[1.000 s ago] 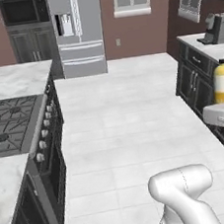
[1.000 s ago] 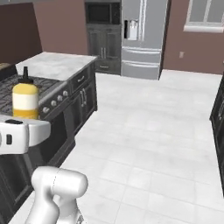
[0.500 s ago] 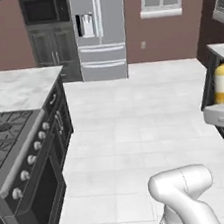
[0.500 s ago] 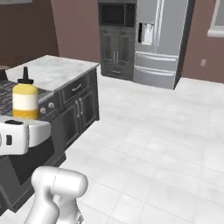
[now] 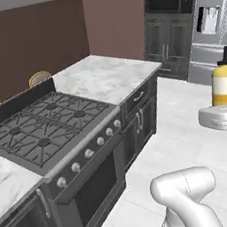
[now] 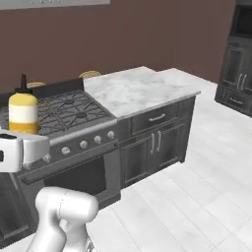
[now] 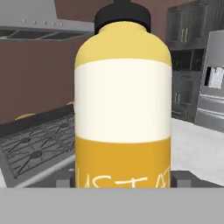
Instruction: Take 2 condiments from the cabinet and move them on the counter near the stove.Make sure the condiments are lined up with each other, next to each other.
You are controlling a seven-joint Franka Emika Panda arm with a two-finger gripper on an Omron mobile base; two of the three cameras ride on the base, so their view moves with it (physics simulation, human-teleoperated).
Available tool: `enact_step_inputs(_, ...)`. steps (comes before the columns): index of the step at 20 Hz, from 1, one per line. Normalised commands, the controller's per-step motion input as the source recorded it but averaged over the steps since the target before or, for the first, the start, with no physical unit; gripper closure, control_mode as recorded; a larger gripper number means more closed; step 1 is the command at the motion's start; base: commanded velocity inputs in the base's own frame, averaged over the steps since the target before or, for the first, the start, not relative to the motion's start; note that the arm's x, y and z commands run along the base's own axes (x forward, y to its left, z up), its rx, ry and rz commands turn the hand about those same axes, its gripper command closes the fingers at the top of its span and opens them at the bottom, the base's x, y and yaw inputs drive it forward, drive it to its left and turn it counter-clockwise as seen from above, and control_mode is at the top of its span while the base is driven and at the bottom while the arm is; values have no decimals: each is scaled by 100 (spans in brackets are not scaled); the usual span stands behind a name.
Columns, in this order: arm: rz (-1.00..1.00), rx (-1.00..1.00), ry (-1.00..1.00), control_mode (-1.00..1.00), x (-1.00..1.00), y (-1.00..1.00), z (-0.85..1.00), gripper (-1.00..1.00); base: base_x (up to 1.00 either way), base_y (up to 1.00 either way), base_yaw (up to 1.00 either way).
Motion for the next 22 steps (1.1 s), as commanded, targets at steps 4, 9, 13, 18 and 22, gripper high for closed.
enact_step_inputs(4,0,0,0,100,0,0,0,100,44,-3,85)
enact_step_inputs(9,0,0,0,100,0,0,0,100,26,-33,80)
enact_step_inputs(13,0,0,0,100,0,0,0,100,18,-90,49)
enact_step_inputs(18,0,0,0,100,0,0,0,100,0,-100,18)
enact_step_inputs(22,0,0,0,100,0,0,0,100,8,-86,10)
